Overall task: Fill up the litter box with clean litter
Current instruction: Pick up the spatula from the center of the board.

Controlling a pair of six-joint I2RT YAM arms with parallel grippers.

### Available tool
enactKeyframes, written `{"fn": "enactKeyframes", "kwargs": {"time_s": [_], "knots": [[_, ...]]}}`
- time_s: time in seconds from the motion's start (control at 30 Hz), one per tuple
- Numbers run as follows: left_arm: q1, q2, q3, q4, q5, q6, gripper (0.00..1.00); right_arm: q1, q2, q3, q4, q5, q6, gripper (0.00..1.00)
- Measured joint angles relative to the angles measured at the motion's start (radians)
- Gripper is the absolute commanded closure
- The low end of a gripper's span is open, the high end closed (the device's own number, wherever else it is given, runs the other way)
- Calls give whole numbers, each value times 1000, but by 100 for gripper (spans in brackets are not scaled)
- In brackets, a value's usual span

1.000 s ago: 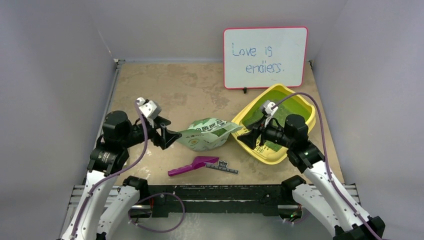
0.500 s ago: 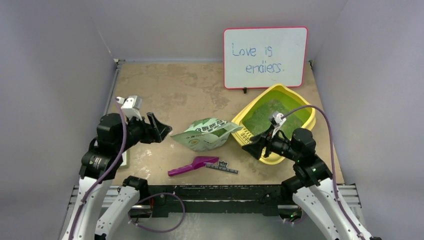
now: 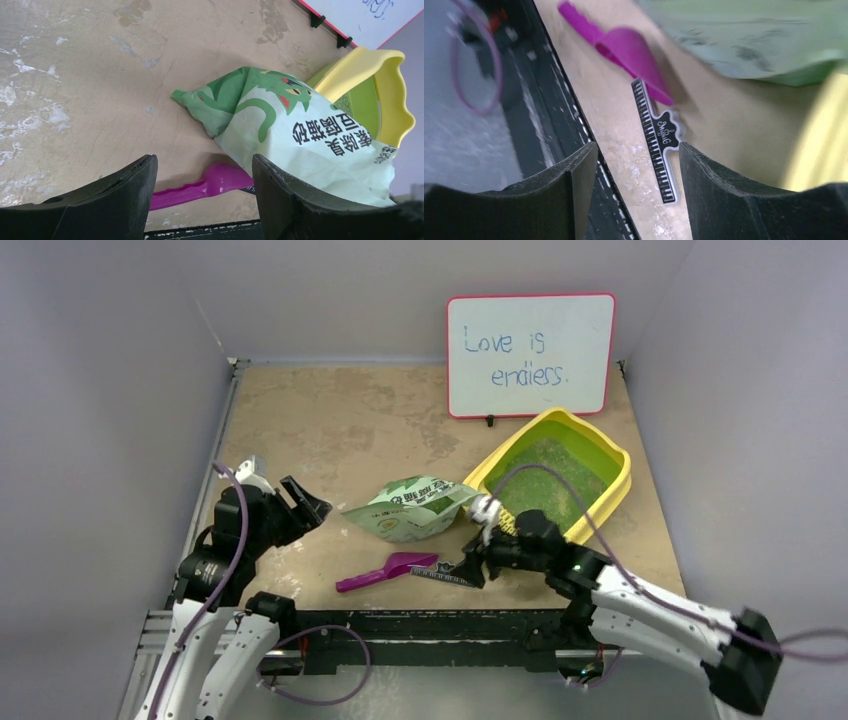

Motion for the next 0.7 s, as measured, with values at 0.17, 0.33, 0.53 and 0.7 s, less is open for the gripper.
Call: {"fn": "enactKeyframes", "kwargs": {"time_s": [0.17, 0.33, 0.53, 0.7], "knots": [[0, 20, -13, 14, -27, -8, 32, 316, 295, 11, 138, 275, -133, 35], [0, 8, -30, 36, -38, -9, 32, 400, 423, -9, 354, 466, -264, 35], [0, -11, -62, 43, -39, -15, 32, 412, 492, -73, 592, 548, -362, 37], [0, -13, -63, 56, -37, -15, 32, 412, 566, -82, 695, 490, -392, 40]]}}
